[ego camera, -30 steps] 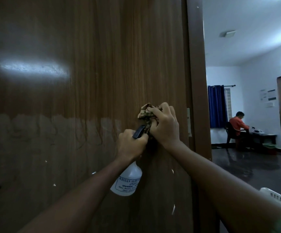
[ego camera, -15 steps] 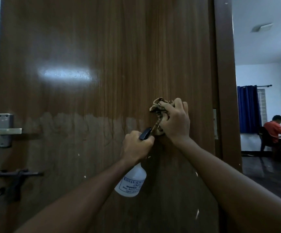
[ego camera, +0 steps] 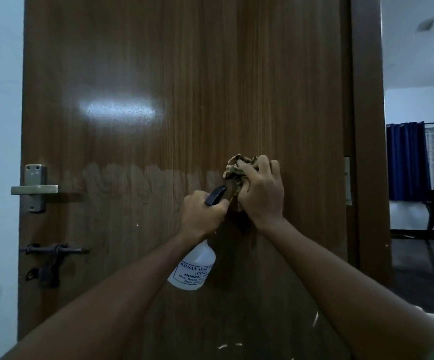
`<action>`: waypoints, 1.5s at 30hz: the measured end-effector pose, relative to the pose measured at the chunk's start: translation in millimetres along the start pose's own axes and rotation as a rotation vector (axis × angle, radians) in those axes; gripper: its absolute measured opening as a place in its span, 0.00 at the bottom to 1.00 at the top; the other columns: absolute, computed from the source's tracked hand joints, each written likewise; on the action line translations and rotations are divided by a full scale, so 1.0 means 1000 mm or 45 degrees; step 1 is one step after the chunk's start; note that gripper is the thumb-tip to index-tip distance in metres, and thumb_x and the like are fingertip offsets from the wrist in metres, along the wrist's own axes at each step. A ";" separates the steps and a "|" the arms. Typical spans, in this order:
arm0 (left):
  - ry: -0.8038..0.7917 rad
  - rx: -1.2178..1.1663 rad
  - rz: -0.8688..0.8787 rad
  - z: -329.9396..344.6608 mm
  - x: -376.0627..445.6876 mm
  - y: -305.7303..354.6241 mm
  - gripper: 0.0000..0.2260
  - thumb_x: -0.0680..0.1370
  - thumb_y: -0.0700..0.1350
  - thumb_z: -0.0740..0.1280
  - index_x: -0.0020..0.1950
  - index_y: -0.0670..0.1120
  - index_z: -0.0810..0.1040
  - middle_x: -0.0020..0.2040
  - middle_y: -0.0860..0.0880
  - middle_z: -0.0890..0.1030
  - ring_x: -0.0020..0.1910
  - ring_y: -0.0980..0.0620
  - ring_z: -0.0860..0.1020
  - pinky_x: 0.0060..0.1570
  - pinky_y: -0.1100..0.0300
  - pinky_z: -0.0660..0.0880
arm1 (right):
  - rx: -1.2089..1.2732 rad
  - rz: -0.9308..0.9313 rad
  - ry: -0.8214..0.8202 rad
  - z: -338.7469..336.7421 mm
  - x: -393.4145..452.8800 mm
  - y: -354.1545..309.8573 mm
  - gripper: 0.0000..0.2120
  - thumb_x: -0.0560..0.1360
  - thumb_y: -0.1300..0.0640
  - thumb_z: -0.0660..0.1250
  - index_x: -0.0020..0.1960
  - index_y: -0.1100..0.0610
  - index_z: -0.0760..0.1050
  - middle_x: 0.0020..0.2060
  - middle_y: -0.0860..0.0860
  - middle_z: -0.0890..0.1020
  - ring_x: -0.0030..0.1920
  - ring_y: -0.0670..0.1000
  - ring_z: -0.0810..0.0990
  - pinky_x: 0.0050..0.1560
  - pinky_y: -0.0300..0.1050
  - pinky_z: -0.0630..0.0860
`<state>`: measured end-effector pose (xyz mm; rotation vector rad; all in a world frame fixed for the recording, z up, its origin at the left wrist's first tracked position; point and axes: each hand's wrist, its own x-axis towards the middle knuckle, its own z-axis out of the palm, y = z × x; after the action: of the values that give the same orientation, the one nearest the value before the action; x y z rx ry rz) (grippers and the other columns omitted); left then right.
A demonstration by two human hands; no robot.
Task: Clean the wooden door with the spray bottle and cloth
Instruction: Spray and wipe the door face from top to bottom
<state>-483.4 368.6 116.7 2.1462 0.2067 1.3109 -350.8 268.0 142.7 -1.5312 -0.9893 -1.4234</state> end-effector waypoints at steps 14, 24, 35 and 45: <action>0.054 0.092 -0.013 -0.047 -0.003 -0.026 0.14 0.81 0.42 0.68 0.40 0.34 0.80 0.34 0.34 0.82 0.30 0.33 0.81 0.27 0.42 0.76 | 0.013 0.017 0.038 0.030 0.017 -0.045 0.16 0.79 0.59 0.60 0.64 0.55 0.79 0.54 0.54 0.73 0.50 0.53 0.69 0.47 0.48 0.77; 0.084 0.157 -0.150 -0.090 -0.028 -0.044 0.14 0.81 0.44 0.70 0.43 0.34 0.82 0.35 0.36 0.84 0.25 0.44 0.79 0.28 0.50 0.76 | -0.024 -0.413 -0.182 0.044 -0.005 -0.061 0.16 0.75 0.59 0.69 0.63 0.54 0.79 0.55 0.54 0.73 0.51 0.54 0.69 0.46 0.46 0.73; 0.031 0.149 -0.086 -0.146 -0.016 -0.050 0.13 0.82 0.44 0.70 0.41 0.37 0.81 0.34 0.37 0.83 0.25 0.43 0.80 0.28 0.53 0.76 | 0.043 -0.685 -0.423 0.065 -0.061 -0.108 0.20 0.71 0.59 0.72 0.63 0.52 0.80 0.55 0.54 0.74 0.51 0.54 0.71 0.45 0.47 0.78; -0.088 0.042 -0.019 -0.182 -0.018 -0.069 0.12 0.83 0.45 0.69 0.46 0.37 0.82 0.36 0.39 0.85 0.25 0.50 0.80 0.26 0.56 0.76 | -0.011 -0.335 -0.245 0.086 -0.062 -0.166 0.18 0.77 0.59 0.64 0.66 0.51 0.78 0.58 0.54 0.74 0.54 0.54 0.71 0.48 0.47 0.77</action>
<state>-635.1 491.6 122.8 2.2099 0.2165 1.2305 -476.5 407.8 85.3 -1.6123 -1.3435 -1.4781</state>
